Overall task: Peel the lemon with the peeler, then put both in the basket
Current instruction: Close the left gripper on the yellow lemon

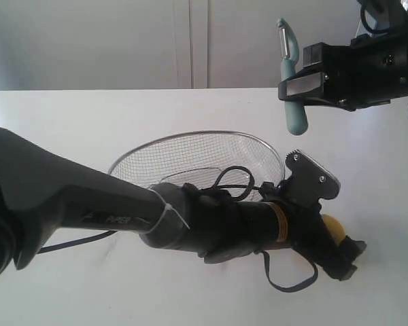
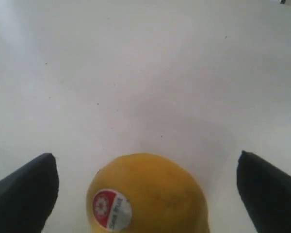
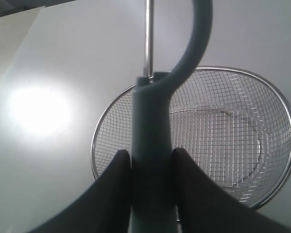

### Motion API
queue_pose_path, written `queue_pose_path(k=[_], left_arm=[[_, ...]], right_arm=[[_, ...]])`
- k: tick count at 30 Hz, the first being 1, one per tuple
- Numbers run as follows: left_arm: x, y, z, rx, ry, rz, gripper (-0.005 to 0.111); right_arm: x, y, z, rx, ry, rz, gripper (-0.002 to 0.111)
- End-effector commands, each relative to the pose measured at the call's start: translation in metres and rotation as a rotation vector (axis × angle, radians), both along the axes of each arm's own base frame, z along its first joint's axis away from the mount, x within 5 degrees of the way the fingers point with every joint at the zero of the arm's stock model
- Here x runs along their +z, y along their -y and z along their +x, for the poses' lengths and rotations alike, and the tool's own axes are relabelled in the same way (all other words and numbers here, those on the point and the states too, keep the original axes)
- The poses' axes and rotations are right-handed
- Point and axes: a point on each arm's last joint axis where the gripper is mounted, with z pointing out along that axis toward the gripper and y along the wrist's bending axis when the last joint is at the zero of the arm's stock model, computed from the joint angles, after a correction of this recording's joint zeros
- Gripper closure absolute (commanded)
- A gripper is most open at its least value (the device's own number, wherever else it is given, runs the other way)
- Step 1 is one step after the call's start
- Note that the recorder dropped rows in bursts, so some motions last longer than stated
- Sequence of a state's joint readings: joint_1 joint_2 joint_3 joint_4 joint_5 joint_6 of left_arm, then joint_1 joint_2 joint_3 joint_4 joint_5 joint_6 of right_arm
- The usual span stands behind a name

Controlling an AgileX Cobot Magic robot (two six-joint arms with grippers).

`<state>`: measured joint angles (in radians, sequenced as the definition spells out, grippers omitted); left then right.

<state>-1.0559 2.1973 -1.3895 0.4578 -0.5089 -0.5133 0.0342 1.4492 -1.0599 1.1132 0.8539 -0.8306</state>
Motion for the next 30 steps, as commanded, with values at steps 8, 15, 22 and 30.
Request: queue_pose_path(k=[8, 15, 22, 30], left_arm=[[0.003, 0.002, -0.001, -0.095, 0.156, 0.102, 0.002], [-0.01, 0.008, -0.007, -0.129, 0.158, 0.082, 0.002], [-0.014, 0.008, -0.009, -0.138, 0.164, 0.105, 0.018], [-0.016, 0.007, -0.009, -0.133, 0.159, 0.128, 0.081]], right_arm=[[0.001, 0.001, -0.001, -0.004, 0.0, 0.01, 0.108], [0.001, 0.001, -0.001, -0.004, 0.0, 0.01, 0.108], [0.001, 0.001, -0.001, -0.004, 0.0, 0.01, 0.108], [0.001, 0.001, -0.001, 0.0, -0.002, 0.011, 0.108]])
